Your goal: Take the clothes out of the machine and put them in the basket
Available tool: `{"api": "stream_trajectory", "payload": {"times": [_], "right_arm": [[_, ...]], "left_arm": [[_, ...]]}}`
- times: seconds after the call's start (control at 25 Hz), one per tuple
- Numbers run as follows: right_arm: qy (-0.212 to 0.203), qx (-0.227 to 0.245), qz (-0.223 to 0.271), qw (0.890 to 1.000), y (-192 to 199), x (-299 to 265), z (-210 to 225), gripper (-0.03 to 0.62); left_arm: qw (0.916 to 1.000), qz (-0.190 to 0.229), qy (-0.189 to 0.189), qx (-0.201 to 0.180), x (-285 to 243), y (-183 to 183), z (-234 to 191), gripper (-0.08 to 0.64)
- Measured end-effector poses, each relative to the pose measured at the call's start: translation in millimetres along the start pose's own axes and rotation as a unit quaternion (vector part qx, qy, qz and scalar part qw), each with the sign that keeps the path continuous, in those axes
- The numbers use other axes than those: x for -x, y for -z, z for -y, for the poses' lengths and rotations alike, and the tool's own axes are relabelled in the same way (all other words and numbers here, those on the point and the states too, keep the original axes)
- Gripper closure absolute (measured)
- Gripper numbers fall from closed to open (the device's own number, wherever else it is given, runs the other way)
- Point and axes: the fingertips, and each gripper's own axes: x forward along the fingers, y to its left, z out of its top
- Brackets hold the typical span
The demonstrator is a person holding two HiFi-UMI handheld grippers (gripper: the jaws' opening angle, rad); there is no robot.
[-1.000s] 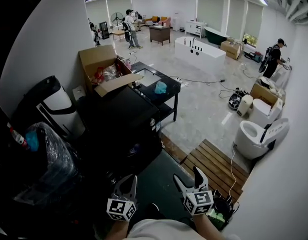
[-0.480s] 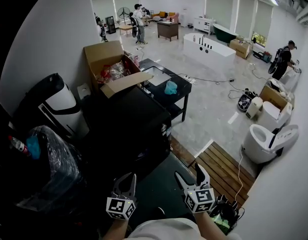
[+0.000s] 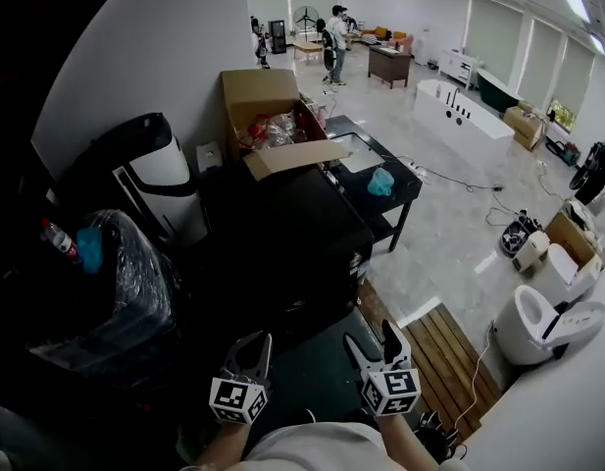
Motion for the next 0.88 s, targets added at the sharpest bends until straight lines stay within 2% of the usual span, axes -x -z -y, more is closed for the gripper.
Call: {"api": "stream_trajectory", "payload": {"times": [0.16,0.32,0.6,0.88], "right_arm": [[-0.043,0.002,-0.009,0.999,-6,-12,3,0.209],[-0.08,0.014,-0.015,0.997,-17,-11,20,0.207],[-0.131,0.026,-0.029,0.991,-22,-5,57,0.21],[-0.165,0.028,-0.036,0.985,-20,7,84,0.215]], "left_arm": [[0.999,0.002,-0.043,0.006,3,-3,2,0.538],[0.9965,0.004,-0.082,0.017,-1,-7,22,0.538],[0.9905,0.017,-0.131,0.036,-13,-11,67,0.538],[0.9852,0.02,-0.168,0.027,-15,-14,100,0.538]]}}
